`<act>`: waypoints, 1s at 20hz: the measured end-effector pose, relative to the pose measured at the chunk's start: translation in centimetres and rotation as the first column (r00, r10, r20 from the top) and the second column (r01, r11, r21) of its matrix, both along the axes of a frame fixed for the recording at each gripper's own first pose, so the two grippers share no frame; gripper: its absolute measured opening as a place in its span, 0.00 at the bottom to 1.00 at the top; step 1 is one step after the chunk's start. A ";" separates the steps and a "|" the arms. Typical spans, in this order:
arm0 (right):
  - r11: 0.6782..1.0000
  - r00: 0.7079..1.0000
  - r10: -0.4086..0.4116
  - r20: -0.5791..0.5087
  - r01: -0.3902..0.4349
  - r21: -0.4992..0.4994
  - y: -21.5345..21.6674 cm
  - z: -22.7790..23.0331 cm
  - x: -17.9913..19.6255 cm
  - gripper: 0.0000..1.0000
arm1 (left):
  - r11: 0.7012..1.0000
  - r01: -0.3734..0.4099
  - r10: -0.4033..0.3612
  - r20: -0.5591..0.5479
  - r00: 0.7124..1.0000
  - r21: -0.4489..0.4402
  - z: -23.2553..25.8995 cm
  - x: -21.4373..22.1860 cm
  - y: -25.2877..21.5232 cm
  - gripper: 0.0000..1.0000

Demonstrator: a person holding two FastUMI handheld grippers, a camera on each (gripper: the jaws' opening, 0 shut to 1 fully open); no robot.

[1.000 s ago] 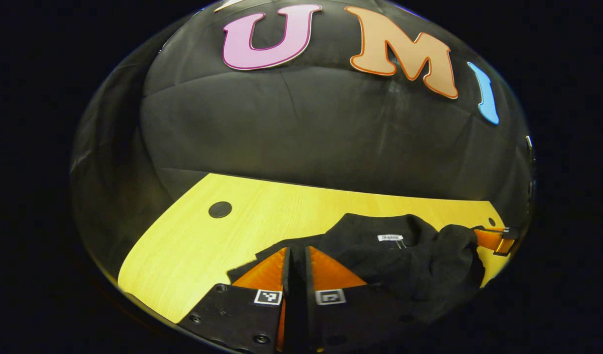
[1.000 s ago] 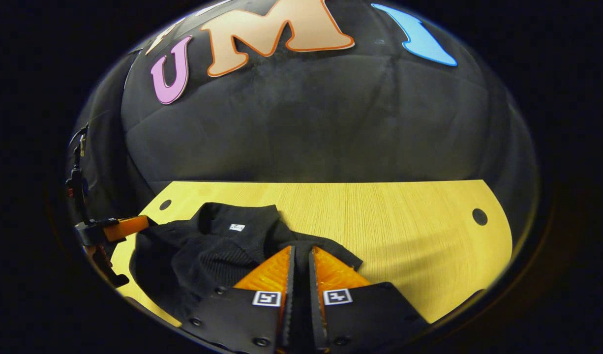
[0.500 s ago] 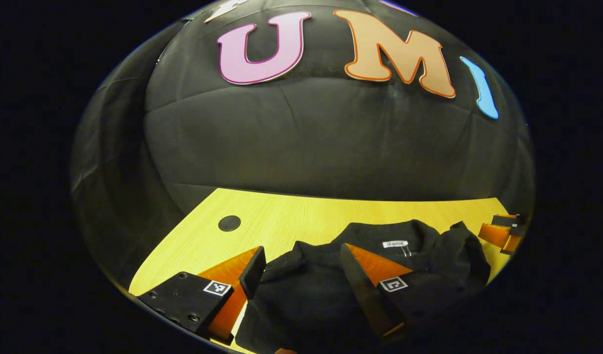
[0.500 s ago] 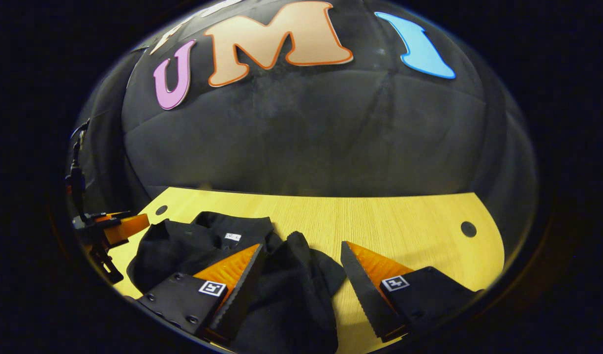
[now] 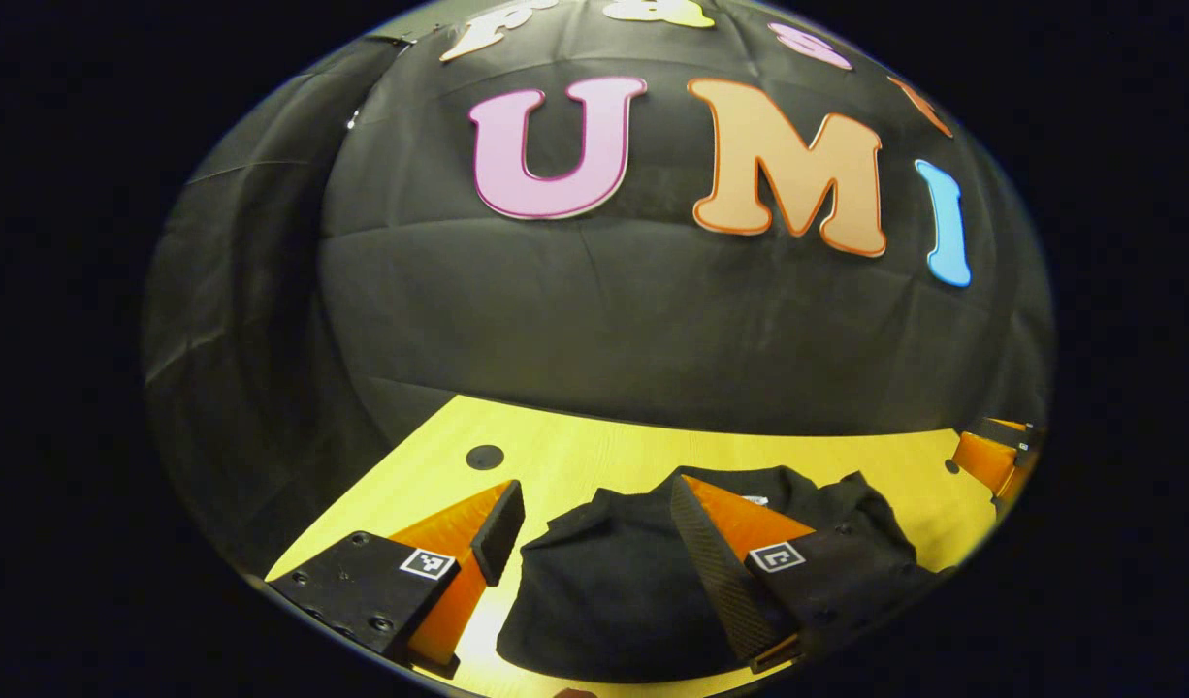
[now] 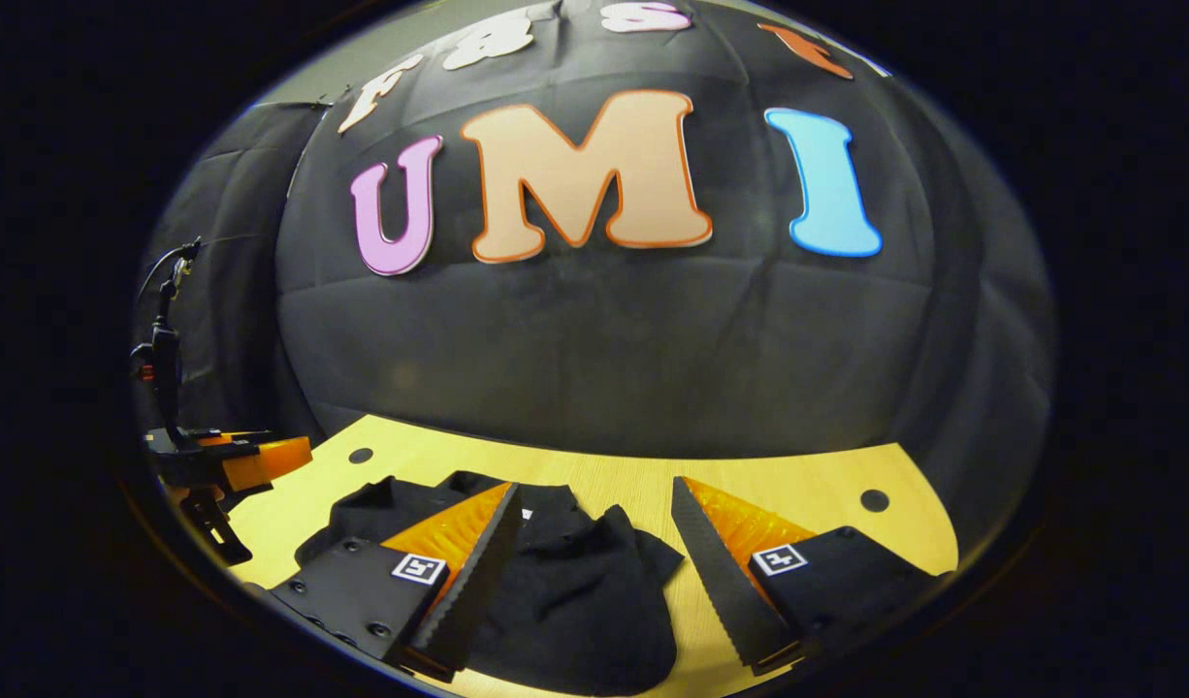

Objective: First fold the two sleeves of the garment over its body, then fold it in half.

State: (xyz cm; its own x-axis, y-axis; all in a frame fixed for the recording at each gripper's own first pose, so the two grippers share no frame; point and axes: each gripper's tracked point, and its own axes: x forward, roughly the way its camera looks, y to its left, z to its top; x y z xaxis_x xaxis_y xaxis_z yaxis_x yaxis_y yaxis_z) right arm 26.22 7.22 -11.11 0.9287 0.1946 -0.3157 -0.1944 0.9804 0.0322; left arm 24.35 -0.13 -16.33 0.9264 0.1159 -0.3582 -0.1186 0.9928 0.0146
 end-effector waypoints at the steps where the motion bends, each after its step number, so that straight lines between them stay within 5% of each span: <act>1: 1.000 1.000 -0.004 0.025 0.005 -0.004 0.1 0.9 -1.2 0.98 | 1.000 0.004 -0.004 0.015 1.000 -0.007 1.0 -1.3 0.0 0.94; 7: 0.999 0.993 -0.048 0.112 0.047 0.005 1.9 2.9 -10.4 0.95 | 0.999 0.034 -0.031 0.155 0.987 -0.015 5.8 -9.0 0.0 0.94; 11: 0.996 0.979 -0.081 0.188 0.084 -0.007 2.1 3.9 -16.2 0.95 | 0.999 0.048 -0.044 0.156 0.987 -0.020 6.2 -14.2 1.5 0.94; 20: 0.989 0.974 -0.145 0.176 0.141 0.039 2.5 3.2 -25.0 0.95 | 0.995 0.084 -0.077 0.132 0.988 -0.046 5.2 -22.1 3.5 0.92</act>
State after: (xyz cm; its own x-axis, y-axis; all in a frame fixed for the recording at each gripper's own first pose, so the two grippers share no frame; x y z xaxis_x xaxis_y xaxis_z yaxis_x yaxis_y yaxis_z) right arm 1.19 9.69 -7.91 0.9883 0.0616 -0.1399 -0.0571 0.9977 0.0355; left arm 2.28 3.35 -11.17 0.9711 0.0237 -0.2374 -0.0360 0.9982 -0.0473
